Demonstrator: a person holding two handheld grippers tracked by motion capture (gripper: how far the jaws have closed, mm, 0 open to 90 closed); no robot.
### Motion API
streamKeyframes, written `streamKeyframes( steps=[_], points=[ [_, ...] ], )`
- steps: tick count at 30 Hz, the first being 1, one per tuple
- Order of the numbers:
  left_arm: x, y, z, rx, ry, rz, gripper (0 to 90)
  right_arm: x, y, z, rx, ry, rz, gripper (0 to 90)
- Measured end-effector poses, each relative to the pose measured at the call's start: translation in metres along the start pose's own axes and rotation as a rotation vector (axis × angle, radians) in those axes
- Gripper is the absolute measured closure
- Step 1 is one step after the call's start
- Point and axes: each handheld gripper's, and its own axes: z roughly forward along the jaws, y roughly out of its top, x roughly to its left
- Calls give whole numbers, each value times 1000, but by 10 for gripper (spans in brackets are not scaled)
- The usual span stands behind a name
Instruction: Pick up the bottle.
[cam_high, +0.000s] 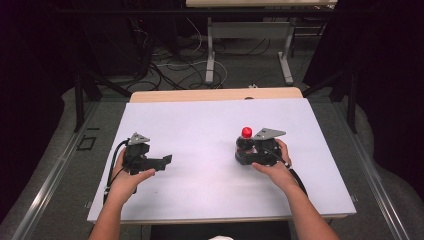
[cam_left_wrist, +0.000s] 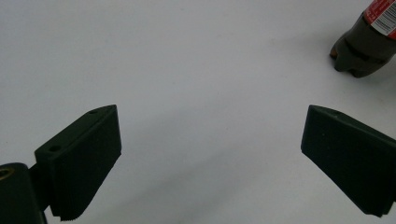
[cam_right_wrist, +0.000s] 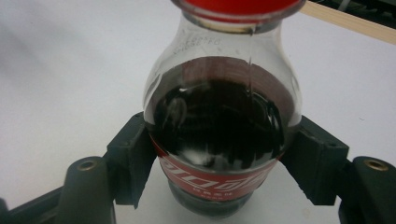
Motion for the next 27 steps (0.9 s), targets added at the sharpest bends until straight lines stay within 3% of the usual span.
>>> streamKeyframes(
  steps=[9, 18, 27],
  points=[
    [-3, 1, -1, -4, -2, -4, 55, 9, 6, -6, -10, 24, 0, 308],
    [-7, 3, -4, -22, -26, -5, 56, 26, 16, -14, -15, 49, -51, 307],
    [-16, 7, -7, -32, -48, 21, 61, 47, 22, -17, -8, 92, -84, 306]
  ],
)
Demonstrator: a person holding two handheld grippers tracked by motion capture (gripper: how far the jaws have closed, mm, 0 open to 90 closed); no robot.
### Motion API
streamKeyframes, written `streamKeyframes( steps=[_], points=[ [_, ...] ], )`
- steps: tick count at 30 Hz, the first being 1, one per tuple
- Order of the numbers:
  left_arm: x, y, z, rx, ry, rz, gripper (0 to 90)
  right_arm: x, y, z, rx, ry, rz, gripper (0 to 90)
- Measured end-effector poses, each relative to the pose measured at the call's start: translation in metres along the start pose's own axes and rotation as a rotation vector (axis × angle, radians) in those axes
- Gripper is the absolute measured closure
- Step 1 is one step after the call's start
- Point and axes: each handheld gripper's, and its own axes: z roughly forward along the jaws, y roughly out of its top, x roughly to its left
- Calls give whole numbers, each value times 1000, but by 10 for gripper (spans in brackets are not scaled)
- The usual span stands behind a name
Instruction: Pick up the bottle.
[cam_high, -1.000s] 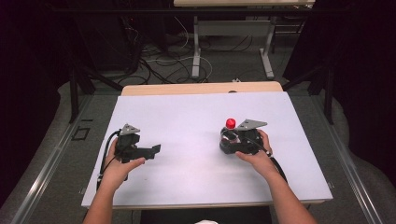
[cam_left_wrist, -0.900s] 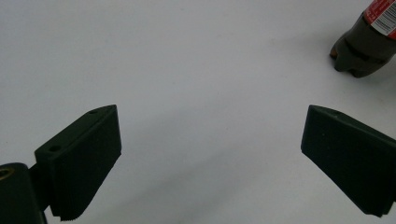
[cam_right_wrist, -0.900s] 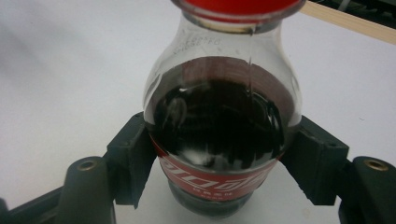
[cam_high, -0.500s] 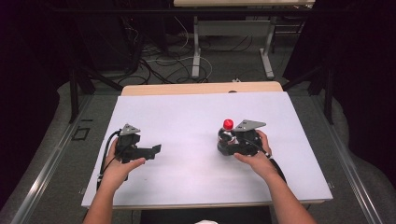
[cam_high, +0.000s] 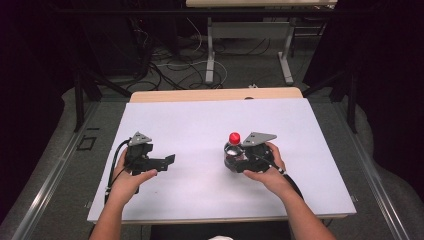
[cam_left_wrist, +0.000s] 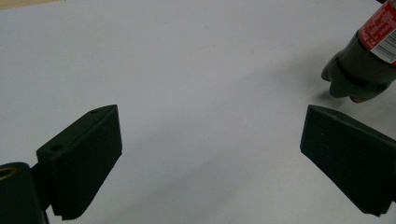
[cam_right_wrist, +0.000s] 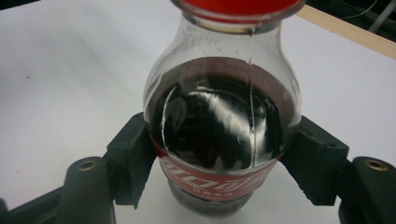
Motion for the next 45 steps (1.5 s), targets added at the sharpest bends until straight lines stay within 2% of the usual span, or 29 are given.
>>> streamKeyframes(
  steps=[3, 6, 9, 13, 16, 24, 25, 26, 30, 33, 36, 37, 41, 43, 45],
  points=[
    [-4, 3, -2, -12, -9, 23, 67, 5, 2, -1, 4, 18, -13, 306],
    [-9, 7, -4, -28, -34, 32, 75, 9, 3, -1, -6, 17, -17, 306],
    [-16, 15, -8, -38, -59, 45, 82, 14, 4, -2, 11, 20, -30, 305],
    [-27, 27, -11, -56, -91, 77, 88, 22, 2, -6, 7, 20, -13, 306],
    [-38, 35, -12, -82, -116, 99, 164, 27, -2, -11, 7, 13, -12, 305],
    [-66, 47, -4, -95, -204, 144, 179, 34, -12, -20, -1, 15, -20, 305],
    [-70, 49, -3, -99, -214, 152, 188, 34, -13, -21, 13, 22, -25, 305],
    [-74, 51, -2, -98, -223, 161, 193, 34, -15, -20, -4, 12, -22, 305],
    [-90, 60, 1, -92, -257, 194, 212, 34, -18, -20, 19, 21, -13, 305],
    [-99, 67, 3, -79, -282, 225, 213, 33, -20, -18, 6, 16, -9, 304],
    [-108, 73, 6, -87, -303, 242, 220, 33, -21, -15, 12, 25, -13, 304],
    [-111, 75, 6, -74, -320, 240, 233, 33, -22, -14, 6, 21, -17, 304],
    [-122, 80, 10, -63, -339, 275, 250, 34, -23, -11, 23, 28, -1, 304],
    [-128, 81, 12, -65, -339, 280, 258, 34, -24, -10, 18, 24, 0, 305],
    [-131, 83, 14, -66, -338, 302, 277, 34, -24, -9, 19, 33, -3, 305]
  ],
)
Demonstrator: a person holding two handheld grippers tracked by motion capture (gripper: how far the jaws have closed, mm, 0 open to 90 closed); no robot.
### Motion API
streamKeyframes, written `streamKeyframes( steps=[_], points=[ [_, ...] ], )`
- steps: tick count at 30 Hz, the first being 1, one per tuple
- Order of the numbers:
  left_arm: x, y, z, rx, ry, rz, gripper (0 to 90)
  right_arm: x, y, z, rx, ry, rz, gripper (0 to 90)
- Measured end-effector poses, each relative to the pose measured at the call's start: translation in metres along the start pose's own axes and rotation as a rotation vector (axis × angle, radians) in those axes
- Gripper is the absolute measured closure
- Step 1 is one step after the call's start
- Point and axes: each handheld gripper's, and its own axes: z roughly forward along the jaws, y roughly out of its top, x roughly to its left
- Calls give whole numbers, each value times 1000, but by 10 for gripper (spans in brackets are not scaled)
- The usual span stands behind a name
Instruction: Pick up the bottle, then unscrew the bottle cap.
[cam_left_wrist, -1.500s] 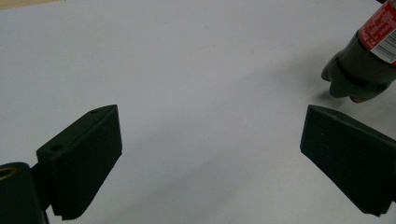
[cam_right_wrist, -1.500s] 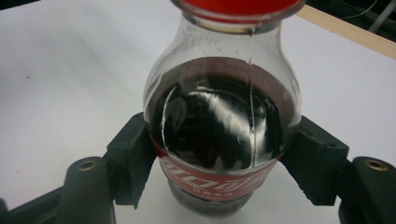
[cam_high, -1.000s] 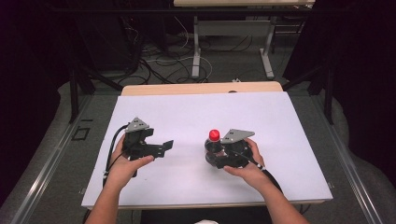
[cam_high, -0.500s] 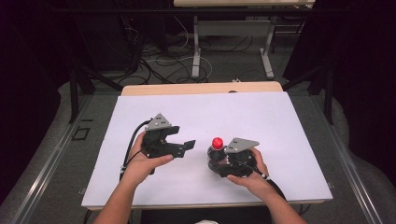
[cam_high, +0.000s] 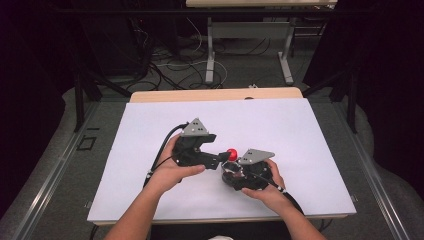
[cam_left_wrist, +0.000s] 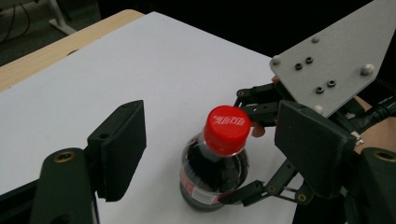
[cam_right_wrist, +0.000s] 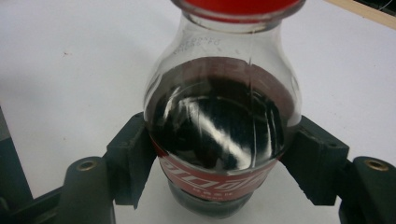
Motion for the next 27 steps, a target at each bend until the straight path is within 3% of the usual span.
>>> streamKeyframes(
  steps=[10, 18, 25, 27],
  points=[
    [-2, 3, 13, 31, -28, -18, 372, 3, 2, 0, -30, -1, -5, 305],
    [1, 4, 22, 74, -59, -38, 434, 2, 2, -1, -22, 9, -5, 304],
    [1, 3, 29, 94, -83, -39, 508, 3, 2, 0, -35, 12, -11, 305],
    [2, 4, 31, 98, -92, -16, 522, 3, 2, 0, -35, 11, -10, 305]
  ],
)
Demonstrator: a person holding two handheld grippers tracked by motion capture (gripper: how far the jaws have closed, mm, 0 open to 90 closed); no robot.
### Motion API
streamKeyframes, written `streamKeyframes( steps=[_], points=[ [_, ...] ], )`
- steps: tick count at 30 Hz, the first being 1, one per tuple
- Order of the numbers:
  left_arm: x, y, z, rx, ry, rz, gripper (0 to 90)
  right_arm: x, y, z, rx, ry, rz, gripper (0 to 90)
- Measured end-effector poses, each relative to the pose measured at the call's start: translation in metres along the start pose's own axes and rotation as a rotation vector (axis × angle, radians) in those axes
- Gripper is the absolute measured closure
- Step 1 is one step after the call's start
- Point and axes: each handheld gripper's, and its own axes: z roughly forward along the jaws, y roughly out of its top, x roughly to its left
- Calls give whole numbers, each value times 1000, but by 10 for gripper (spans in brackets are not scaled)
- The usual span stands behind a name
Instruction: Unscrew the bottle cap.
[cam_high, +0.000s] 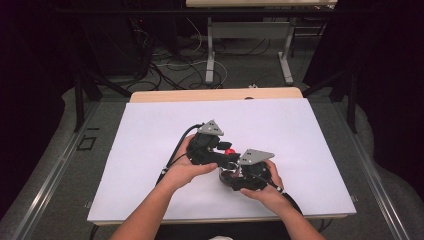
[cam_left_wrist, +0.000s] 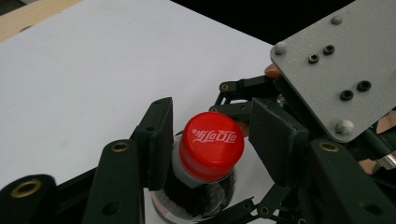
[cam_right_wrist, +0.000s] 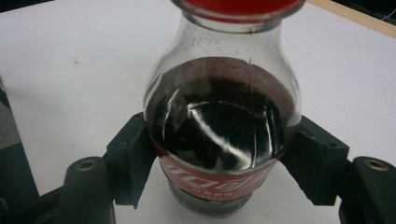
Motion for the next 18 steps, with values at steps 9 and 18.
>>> streamKeyframes(
  steps=[9, 18],
  points=[
    [-3, 1, 2, 20, 32, 16, 608, 1, 0, 1, 9, 12, 7, 305],
    [-8, 1, 4, 18, 64, 25, 615, 2, -1, 1, 5, 5, 8, 305]
  ],
)
